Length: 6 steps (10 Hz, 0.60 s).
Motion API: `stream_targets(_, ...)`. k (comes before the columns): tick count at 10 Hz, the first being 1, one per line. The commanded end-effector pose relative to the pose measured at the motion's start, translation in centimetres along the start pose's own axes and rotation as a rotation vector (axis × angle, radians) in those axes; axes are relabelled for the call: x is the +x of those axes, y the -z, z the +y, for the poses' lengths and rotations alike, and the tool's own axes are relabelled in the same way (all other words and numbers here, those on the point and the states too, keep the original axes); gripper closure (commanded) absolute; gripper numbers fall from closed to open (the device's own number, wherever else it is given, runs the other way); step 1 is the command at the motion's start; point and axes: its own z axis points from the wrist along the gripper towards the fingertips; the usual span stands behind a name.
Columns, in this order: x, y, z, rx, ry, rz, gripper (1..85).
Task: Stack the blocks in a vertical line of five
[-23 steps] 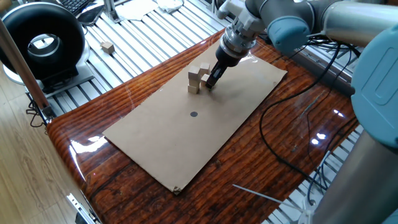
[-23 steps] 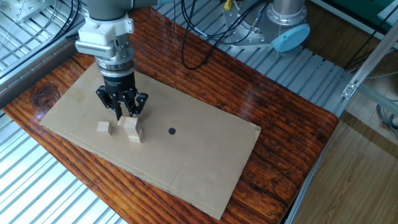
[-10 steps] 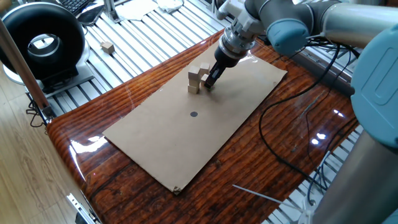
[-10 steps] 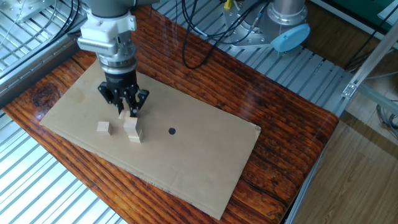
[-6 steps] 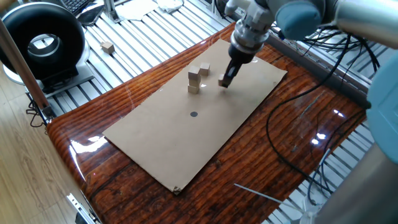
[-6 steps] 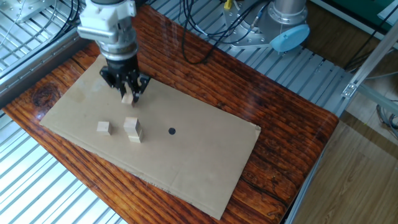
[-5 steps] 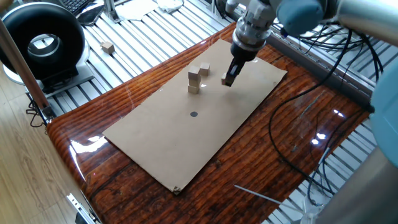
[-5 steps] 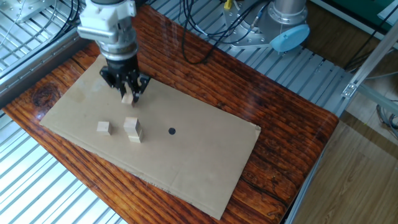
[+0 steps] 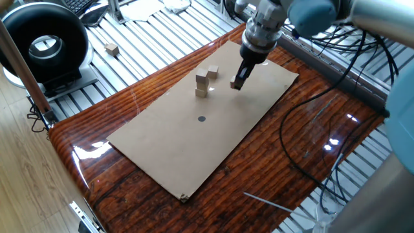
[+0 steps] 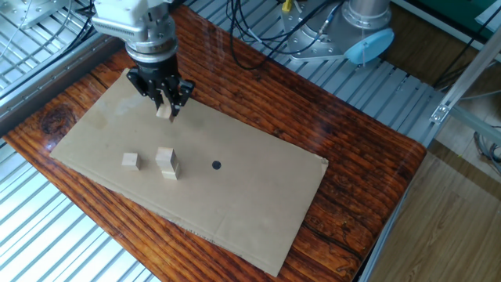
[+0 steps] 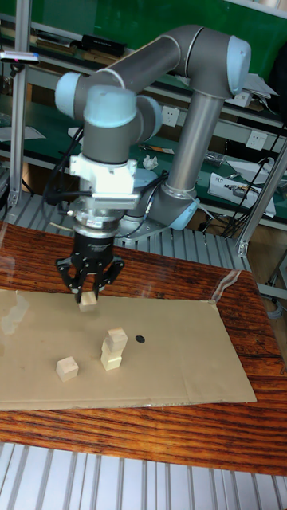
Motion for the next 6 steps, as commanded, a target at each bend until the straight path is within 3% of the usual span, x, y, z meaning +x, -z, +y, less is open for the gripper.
stream_targets(1, -2.9, 1.7, 2.5, -0.018, -0.045, -0.039, 72.0)
stream_targets(6, -6.2, 1.5, 4.0, -0.029, -0.046, -0.097, 72.3)
